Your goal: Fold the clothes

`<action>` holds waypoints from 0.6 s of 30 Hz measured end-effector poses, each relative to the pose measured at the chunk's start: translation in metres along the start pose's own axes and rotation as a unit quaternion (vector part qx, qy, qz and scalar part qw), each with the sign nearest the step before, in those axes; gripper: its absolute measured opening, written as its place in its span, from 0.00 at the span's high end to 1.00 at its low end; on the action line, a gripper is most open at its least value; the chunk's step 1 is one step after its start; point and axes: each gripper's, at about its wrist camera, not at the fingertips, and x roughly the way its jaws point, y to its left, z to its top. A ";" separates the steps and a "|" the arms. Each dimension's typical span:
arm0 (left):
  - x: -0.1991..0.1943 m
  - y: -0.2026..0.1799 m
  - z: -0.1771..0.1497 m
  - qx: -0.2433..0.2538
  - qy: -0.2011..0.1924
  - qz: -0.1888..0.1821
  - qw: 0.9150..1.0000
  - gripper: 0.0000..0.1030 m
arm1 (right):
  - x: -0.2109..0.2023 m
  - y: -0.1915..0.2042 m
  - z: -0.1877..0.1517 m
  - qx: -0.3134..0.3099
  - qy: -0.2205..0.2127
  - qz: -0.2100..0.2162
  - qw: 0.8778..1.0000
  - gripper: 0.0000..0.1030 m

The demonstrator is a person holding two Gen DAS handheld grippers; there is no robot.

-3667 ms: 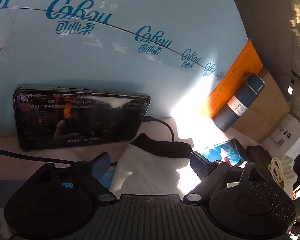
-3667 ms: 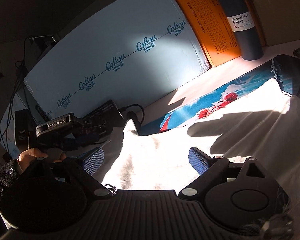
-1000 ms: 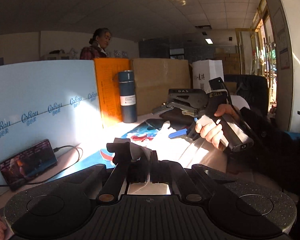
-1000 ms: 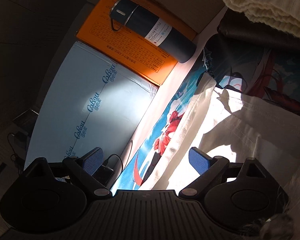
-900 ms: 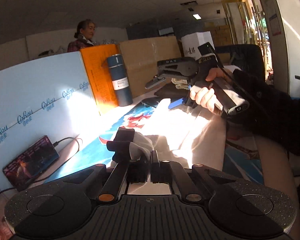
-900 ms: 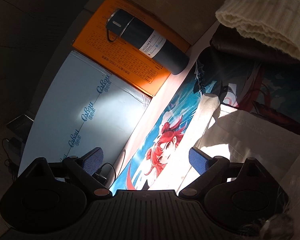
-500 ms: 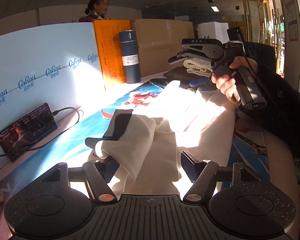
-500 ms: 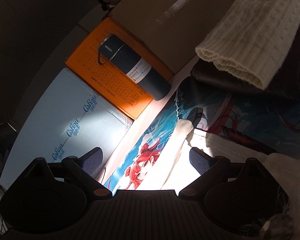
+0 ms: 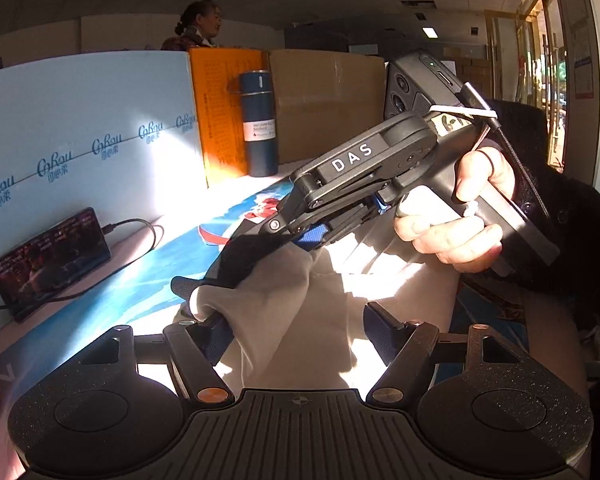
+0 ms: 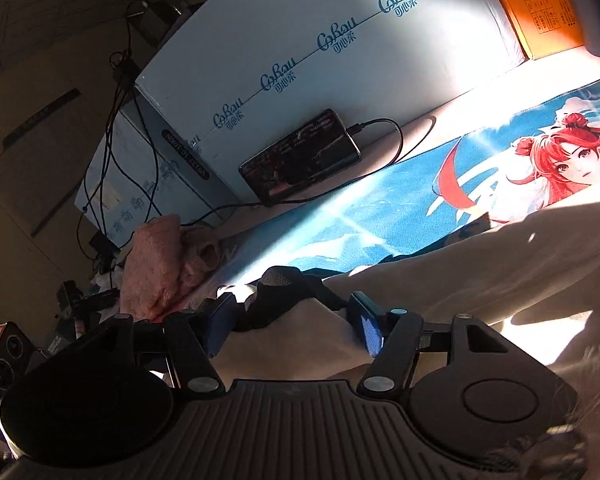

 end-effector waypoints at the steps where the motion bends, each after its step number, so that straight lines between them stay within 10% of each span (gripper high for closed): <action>1: -0.001 0.001 0.000 -0.002 -0.004 0.000 1.000 0.30 | -0.004 0.003 -0.004 -0.014 -0.004 -0.002 1.000 0.71; 9: -0.016 0.003 -0.002 -0.015 -0.045 -0.035 0.998 0.29 | -0.056 0.012 -0.032 -0.093 -0.048 0.056 0.993 0.69; 14: -0.024 0.001 -0.003 -0.006 -0.051 -0.079 0.996 0.21 | -0.074 0.015 -0.051 -0.124 -0.024 0.058 0.990 0.29; 18: -0.016 -0.008 -0.004 0.013 -0.023 -0.084 0.996 0.13 | -0.082 0.015 -0.058 -0.122 -0.027 0.031 0.992 0.19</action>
